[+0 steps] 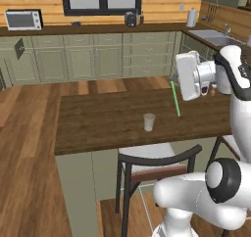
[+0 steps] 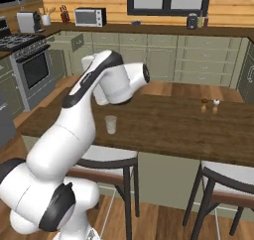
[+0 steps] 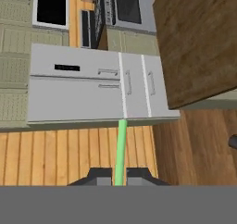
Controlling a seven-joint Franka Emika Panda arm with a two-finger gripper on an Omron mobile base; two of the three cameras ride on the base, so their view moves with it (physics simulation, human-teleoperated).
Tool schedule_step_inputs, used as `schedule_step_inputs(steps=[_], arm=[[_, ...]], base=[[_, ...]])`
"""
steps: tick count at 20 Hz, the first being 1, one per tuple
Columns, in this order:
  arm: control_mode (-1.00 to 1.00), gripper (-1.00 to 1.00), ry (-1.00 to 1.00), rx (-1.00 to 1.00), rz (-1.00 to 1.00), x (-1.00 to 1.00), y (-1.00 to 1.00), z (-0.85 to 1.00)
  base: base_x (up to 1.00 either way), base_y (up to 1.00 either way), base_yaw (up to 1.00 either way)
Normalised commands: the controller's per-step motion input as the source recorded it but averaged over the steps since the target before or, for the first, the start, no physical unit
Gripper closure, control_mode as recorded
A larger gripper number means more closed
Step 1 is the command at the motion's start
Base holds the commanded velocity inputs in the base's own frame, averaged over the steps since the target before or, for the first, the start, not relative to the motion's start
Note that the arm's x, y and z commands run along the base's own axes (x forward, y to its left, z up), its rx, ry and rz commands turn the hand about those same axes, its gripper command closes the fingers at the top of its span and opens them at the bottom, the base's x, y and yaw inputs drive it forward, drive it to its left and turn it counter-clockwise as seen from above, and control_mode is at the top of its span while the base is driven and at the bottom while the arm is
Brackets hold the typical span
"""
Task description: Take a straw from the drawer in front and place it inside the glass cup on the dining counter.
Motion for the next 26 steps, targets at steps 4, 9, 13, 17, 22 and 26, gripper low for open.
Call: schedule_step_inputs(steps=[4, 9, 13, 17, 22, 26], arm=[[-1.0, 1.0, 0.0, 0.1, 0.0, 0.68, 0.03, -0.45], [-1.0, 1.0, 0.0, 0.05, 0.01, 0.56, 0.0, -0.41], [-1.0, 1.0, 0.0, 0.02, 0.0, 0.64, 0.0, -0.22], [-1.0, 1.0, 0.0, 0.0, 0.0, 0.68, -0.04, -0.11], [-1.0, 1.0, 0.0, 0.0, 0.0, 0.48, -0.23, -0.23], [-1.0, 1.0, 0.0, 0.0, 0.0, 0.26, -0.26, -0.26]], base=[[0.0, 0.0, 0.0], [0.0, 0.0, 0.0], [0.0, 0.0, 0.0], [0.0, 0.0, 0.0], [0.0, 0.0, 0.0], [0.0, 0.0, 0.0]])
